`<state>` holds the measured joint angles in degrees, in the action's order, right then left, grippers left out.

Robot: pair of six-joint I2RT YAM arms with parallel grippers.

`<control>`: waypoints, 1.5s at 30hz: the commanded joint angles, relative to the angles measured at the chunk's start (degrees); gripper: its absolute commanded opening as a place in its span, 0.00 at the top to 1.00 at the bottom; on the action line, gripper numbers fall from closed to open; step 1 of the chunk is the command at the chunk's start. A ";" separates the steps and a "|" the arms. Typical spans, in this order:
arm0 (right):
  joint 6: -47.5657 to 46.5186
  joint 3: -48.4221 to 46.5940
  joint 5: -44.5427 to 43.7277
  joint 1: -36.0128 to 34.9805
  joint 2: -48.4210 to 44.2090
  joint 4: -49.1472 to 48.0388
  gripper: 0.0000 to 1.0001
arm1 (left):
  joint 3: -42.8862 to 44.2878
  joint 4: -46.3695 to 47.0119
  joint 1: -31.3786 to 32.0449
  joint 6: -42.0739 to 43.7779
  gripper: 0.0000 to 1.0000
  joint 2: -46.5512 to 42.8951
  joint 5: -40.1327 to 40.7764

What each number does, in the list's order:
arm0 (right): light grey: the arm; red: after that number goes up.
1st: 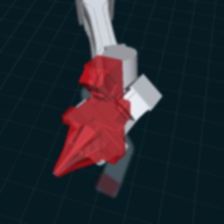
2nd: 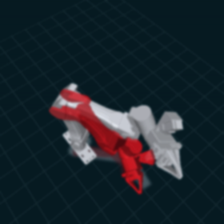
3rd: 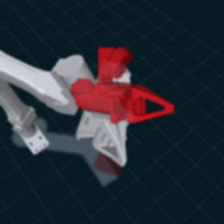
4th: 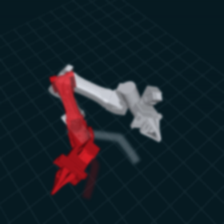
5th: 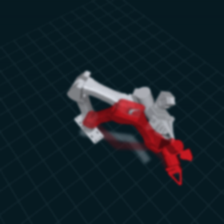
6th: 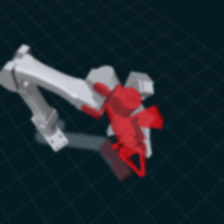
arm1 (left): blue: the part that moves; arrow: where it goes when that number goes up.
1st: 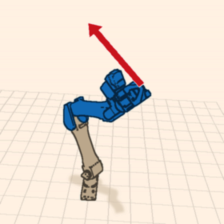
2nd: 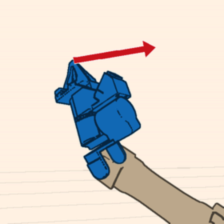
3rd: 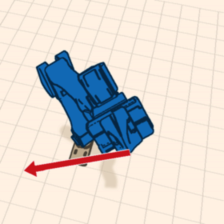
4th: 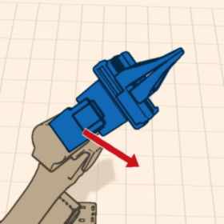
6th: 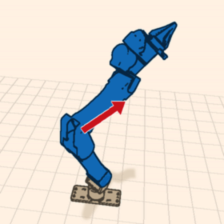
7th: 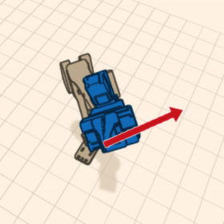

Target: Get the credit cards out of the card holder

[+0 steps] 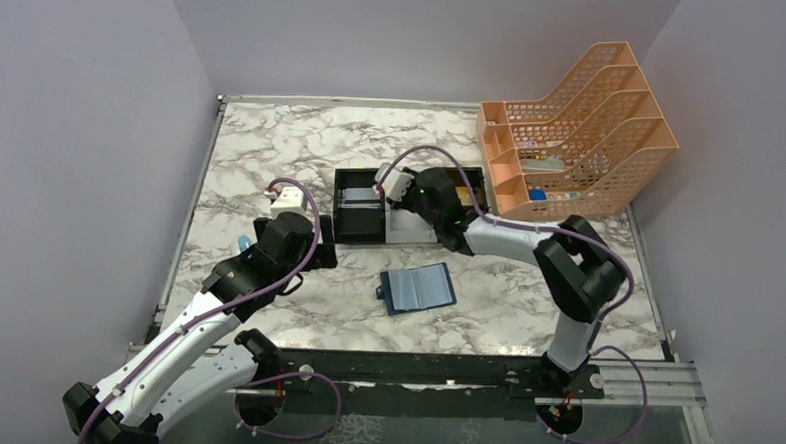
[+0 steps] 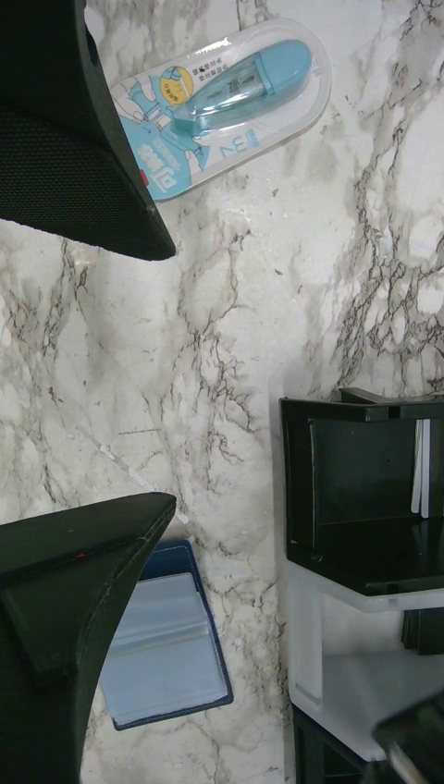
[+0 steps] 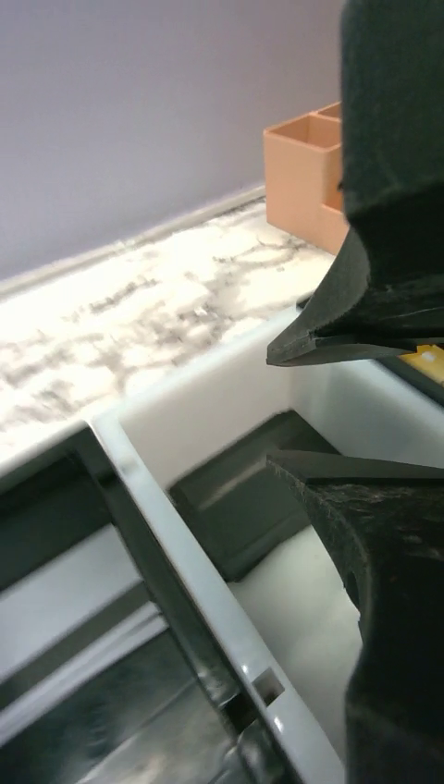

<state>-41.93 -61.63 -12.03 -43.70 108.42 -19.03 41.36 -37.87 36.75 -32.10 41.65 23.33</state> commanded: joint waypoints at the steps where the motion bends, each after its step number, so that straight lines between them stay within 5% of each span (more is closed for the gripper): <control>1: 14.59 3.53 3.78 0.28 -11.33 -8.37 0.58 | 0.30 0.20 -0.01 1.15 0.01 -0.25 -1.01; 5: 32.77 11.70 -2.19 0.29 -20.72 -11.21 0.44 | 0.23 0.23 -0.01 1.24 0.01 -0.53 -1.56; 8: 50.84 16.28 -7.18 0.28 -27.46 -3.61 0.40 | 0.13 0.29 0.03 1.24 0.01 -0.94 -2.03; 14: 70.74 23.05 1.27 0.37 -36.43 14.56 0.40 | -0.63 2.45 -0.06 2.60 0.01 -1.41 -7.45; 20: 76.13 30.34 14.57 0.37 -42.01 18.81 0.40 | -1.80 5.60 -0.07 3.98 0.01 -1.45 -15.95; 28: 78.63 33.56 14.74 0.38 -45.35 24.52 0.40 | -11.96 22.42 1.06 -9.09 0.11 5.91 -30.97; 34: 77.18 33.65 12.54 0.37 -44.72 27.08 0.43 | -10.62 25.49 16.75 -15.57 0.12 18.10 -15.32; 45: 76.04 33.53 11.45 0.37 -42.30 26.09 0.45 | -8.80 30.09 23.37 -26.00 0.21 28.95 -1.21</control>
<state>35.11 -28.21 0.95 -43.31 65.39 7.03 31.40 -11.00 59.77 -52.93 69.06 14.66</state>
